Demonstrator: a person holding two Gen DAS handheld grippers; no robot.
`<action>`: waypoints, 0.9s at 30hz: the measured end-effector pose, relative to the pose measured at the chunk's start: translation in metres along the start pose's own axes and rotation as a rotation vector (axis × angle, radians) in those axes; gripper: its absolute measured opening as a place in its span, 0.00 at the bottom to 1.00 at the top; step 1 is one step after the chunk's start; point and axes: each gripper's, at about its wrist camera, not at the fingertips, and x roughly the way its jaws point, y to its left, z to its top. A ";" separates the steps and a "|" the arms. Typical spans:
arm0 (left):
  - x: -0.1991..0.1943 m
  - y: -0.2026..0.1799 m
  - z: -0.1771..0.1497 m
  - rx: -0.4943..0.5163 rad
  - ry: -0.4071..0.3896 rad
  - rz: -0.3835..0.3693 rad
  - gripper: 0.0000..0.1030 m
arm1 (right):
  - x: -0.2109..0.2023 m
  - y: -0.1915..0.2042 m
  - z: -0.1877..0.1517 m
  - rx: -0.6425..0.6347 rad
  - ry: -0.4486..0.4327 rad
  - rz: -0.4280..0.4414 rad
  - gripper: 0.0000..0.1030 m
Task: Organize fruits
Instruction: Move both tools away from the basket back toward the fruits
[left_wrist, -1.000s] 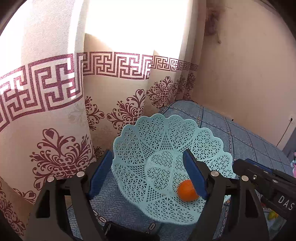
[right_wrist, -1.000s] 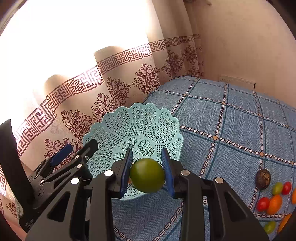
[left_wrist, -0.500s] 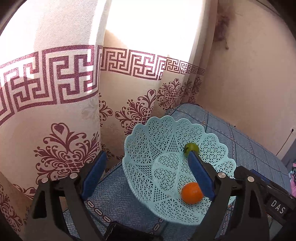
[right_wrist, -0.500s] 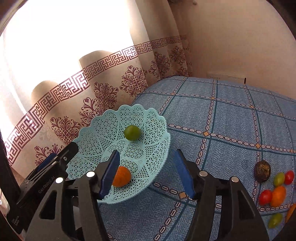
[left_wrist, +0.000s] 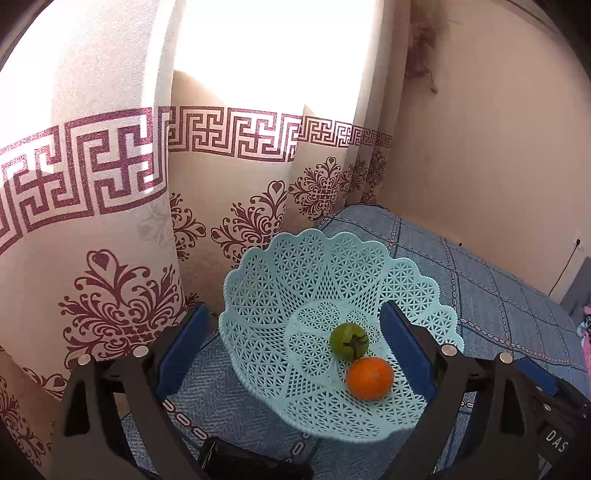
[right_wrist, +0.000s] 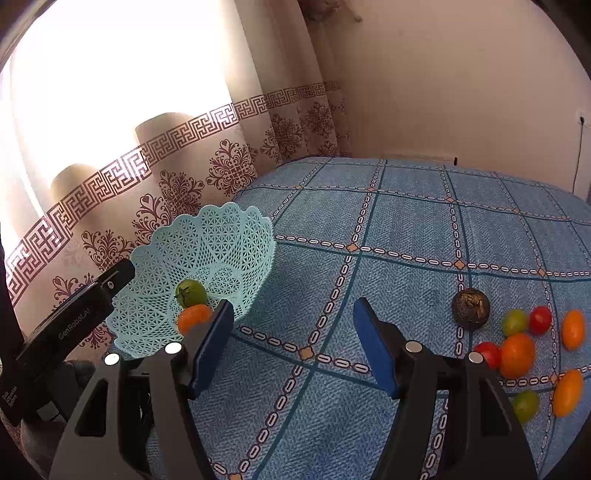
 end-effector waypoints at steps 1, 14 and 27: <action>0.000 -0.001 0.000 0.005 -0.001 0.000 0.92 | -0.002 -0.004 -0.001 0.004 -0.001 -0.009 0.65; -0.011 -0.031 -0.005 0.106 0.001 -0.069 0.94 | -0.043 -0.071 -0.009 0.098 -0.052 -0.123 0.67; -0.035 -0.064 -0.002 0.139 0.038 -0.205 0.96 | -0.082 -0.145 -0.024 0.196 -0.081 -0.243 0.67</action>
